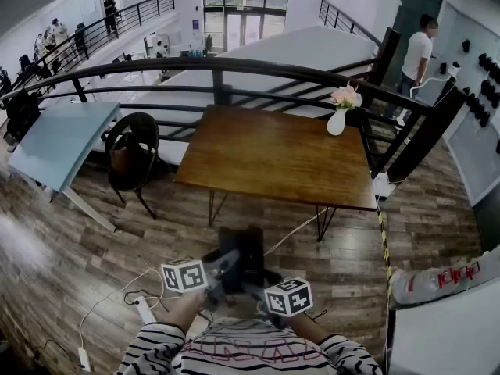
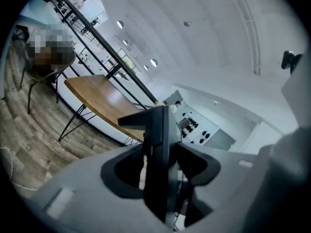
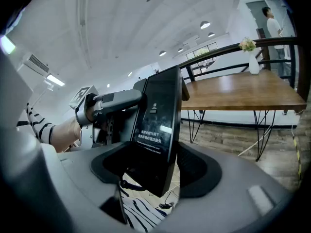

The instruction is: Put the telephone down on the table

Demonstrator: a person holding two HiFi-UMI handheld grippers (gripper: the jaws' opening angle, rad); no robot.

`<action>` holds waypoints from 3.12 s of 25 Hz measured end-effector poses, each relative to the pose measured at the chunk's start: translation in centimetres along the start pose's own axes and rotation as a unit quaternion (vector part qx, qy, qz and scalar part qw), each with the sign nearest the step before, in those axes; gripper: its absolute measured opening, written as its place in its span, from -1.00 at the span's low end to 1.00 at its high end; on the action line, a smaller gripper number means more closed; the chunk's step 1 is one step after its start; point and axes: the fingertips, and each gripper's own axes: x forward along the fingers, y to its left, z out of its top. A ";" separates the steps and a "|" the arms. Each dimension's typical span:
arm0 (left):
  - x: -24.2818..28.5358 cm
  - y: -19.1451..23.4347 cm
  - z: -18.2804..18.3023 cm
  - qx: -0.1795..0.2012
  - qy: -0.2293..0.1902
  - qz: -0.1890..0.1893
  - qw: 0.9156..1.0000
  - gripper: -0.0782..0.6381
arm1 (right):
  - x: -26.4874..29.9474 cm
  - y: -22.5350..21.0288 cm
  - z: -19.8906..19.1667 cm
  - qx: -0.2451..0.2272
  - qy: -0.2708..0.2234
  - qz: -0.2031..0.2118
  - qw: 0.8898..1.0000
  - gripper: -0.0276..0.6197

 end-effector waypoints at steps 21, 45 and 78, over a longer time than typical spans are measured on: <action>-3.8 5.2 3.6 -0.014 -0.005 -0.007 1.000 -0.19 | 6.2 3.0 1.6 0.003 0.005 -0.002 1.000 0.00; 10.2 16.5 20.7 -0.018 -0.063 0.047 0.997 -0.20 | 18.6 -11.2 19.3 -0.028 0.053 0.068 0.996 0.00; 18.9 36.2 47.4 -0.002 0.079 -0.066 0.995 -0.20 | 43.3 -16.4 41.7 0.078 -0.032 -0.064 0.994 0.00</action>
